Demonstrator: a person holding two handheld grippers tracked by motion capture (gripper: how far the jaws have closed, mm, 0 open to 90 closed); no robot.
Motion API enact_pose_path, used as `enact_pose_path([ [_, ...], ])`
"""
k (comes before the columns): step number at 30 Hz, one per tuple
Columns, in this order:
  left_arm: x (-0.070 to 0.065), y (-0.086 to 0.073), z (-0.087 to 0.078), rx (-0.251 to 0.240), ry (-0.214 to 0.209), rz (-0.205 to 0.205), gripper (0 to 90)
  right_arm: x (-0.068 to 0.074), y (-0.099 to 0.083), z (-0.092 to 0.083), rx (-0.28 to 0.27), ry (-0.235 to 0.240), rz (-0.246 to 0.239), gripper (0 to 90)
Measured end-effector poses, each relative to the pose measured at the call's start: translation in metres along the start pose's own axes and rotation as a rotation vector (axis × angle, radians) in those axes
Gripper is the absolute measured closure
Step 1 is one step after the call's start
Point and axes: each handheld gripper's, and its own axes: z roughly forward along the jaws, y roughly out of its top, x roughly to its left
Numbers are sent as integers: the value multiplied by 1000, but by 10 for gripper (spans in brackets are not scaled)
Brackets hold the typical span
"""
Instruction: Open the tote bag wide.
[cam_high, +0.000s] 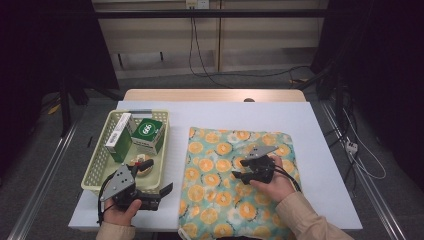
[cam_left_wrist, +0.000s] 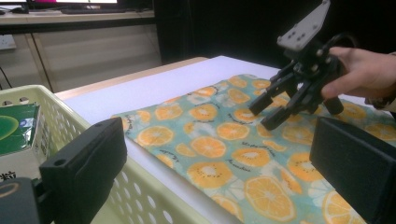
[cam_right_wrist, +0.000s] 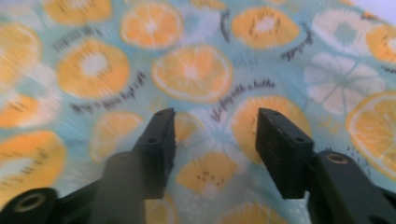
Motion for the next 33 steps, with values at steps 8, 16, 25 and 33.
enact_pose_path([
  [8,-1,0,-1,0,-3,1,34,0,-5,5,-55,48,26,900],
  [16,-2,0,0,-2,-3,2,34,0,1,3,-63,-25,-12,900],
  [25,-4,1,0,14,-4,11,34,-25,14,-6,-127,-21,46,900],
  [33,-5,0,0,13,-12,8,34,-14,-4,-23,-70,51,59,636],
])
